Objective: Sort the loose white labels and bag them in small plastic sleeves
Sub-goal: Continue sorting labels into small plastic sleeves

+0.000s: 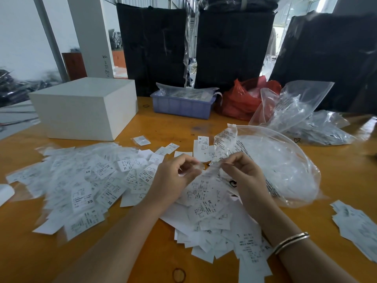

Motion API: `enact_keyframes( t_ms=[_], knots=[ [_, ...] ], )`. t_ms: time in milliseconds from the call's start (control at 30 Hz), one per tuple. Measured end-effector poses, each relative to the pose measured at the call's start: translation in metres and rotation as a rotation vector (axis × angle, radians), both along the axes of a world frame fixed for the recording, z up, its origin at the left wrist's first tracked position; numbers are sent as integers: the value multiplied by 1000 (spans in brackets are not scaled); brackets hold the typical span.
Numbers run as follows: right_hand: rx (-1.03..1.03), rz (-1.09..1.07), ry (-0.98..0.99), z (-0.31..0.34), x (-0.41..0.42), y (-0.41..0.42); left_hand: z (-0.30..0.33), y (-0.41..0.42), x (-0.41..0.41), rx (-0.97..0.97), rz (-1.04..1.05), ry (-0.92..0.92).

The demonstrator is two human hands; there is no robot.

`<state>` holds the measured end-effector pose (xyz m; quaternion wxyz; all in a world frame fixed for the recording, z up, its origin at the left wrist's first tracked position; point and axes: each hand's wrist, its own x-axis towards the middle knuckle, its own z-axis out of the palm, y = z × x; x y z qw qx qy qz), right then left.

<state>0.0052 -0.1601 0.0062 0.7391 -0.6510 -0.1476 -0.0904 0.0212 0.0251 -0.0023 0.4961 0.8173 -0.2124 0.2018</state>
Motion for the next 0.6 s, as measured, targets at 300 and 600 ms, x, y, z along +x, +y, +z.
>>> enact_keyframes(
  t_ms=[300,600],
  knots=[
    [115,-148,-1,-1,4,-2,1,-1,-2,14,-52,61],
    [53,-152,-3,-2,0,2,-2,-2,0,-65,-101,91]
  ],
)
